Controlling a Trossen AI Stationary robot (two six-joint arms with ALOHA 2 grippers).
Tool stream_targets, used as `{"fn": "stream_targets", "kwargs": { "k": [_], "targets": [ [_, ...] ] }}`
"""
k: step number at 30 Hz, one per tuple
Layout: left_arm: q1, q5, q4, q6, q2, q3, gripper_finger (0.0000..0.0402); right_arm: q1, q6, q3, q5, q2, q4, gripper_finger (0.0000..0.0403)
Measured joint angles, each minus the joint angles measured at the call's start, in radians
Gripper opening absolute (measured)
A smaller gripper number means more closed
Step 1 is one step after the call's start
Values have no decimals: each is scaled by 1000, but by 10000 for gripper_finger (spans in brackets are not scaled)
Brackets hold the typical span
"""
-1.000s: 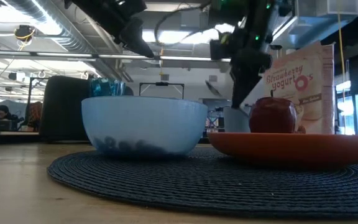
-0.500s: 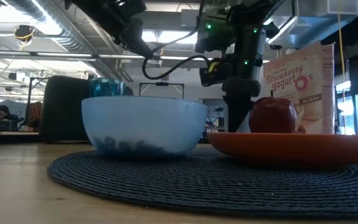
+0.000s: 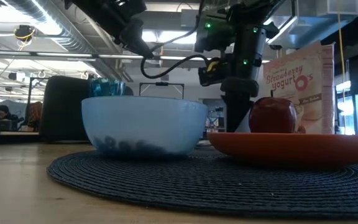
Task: Arrange a breakfast setting
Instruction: Put the spoon on the placemat
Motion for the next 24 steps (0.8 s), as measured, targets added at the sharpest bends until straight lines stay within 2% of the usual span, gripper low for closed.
{"fn": "stream_targets", "kwargs": {
  "k": [7,15,18,24],
  "targets": [
    [0,0,-11,-1,0,0,96,3,51,47,103,-20,-40,210],
    [-4,0,-110,-53,-54,0,96,29,38,63,219,-218,1,217],
    [-17,0,-153,-90,-105,2,96,27,39,3,234,-304,68,214],
    [-70,0,-230,-158,-166,1,96,26,69,-208,202,-429,330,214]
  ]
}}
